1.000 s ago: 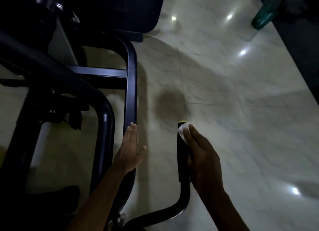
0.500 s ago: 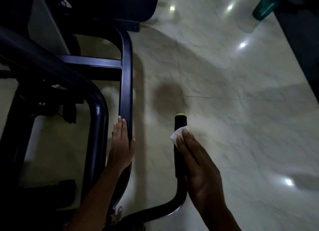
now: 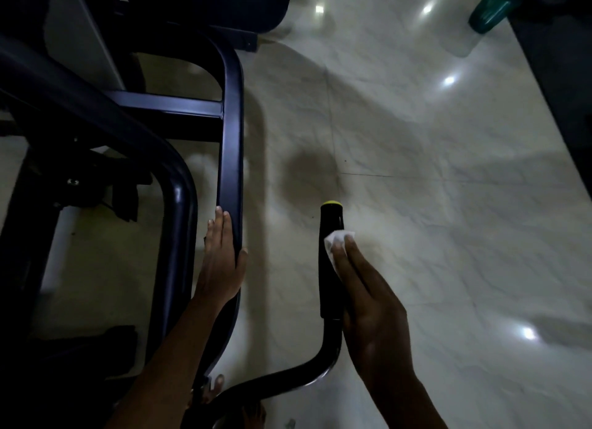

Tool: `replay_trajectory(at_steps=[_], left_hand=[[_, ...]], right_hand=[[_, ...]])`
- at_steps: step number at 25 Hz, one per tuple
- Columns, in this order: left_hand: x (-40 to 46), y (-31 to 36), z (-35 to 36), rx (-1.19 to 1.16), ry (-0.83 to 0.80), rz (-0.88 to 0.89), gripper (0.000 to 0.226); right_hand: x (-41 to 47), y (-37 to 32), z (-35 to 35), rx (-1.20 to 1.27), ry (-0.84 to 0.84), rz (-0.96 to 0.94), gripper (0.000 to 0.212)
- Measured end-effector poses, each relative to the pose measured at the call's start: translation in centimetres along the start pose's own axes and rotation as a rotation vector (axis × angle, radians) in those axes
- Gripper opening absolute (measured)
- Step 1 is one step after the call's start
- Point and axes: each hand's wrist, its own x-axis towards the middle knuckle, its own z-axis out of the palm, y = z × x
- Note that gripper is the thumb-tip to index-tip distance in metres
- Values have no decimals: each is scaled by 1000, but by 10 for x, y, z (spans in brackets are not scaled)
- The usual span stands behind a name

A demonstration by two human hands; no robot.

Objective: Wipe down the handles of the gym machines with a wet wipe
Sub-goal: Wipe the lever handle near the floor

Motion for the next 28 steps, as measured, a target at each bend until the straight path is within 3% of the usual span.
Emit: replay_trajectory(at_steps=[4, 10, 16, 19, 23, 28], left_hand=[[0, 0, 0, -7, -6, 0, 76], [-2, 3, -3, -30, -23, 3, 73], [-1, 4, -3, -21, -33, 2, 75], [-2, 3, -4, -14, -38, 9, 75], [-4, 0, -5, -2, -51, 37, 73], [-2, -2, -4, 27, -71, 42, 73]], right_hand=[[-12, -8, -2, 41, -28, -8, 40], [-14, -4, 2, 61, 5, 12, 39], [-42, -3, -9, -12, 49, -192, 41], [-25, 0, 1, -39, 62, -133, 36], [20, 1, 7, -89, 60, -62, 45], [39, 8, 10, 111, 144, 16, 38]])
